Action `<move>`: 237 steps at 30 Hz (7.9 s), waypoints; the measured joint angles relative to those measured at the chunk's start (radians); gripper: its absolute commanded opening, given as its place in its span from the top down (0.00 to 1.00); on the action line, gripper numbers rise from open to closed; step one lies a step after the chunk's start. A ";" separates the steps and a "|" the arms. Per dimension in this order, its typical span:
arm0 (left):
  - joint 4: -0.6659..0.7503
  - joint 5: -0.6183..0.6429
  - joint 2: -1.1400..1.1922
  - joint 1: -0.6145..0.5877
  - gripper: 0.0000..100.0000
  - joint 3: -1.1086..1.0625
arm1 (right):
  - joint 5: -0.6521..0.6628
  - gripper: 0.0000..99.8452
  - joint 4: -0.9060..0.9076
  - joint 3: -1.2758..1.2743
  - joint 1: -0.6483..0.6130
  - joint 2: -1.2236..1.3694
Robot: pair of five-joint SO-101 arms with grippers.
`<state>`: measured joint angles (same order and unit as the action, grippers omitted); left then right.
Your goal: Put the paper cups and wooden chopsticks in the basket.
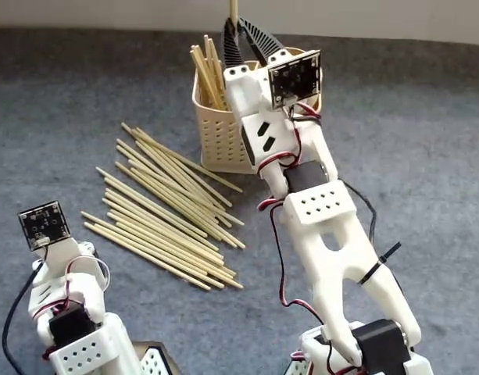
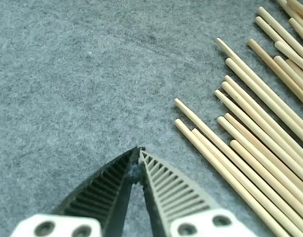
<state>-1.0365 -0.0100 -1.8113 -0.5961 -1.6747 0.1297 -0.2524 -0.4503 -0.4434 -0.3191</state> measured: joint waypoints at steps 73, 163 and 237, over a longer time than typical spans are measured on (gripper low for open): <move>0.000 0.000 0.000 0.000 0.99 0.000 | 0.011 0.87 0.528 -0.442 -0.080 -0.566; 0.000 0.000 0.000 0.000 0.99 0.000 | 0.617 0.87 1.580 -0.236 -0.153 -0.026; 0.000 0.000 0.000 0.000 0.99 0.000 | 0.252 0.99 1.112 -0.307 -0.457 0.186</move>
<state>-1.0365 -0.0100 -1.8113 -0.5961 -1.6747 0.3813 0.8600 -0.7572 -0.9007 -0.1335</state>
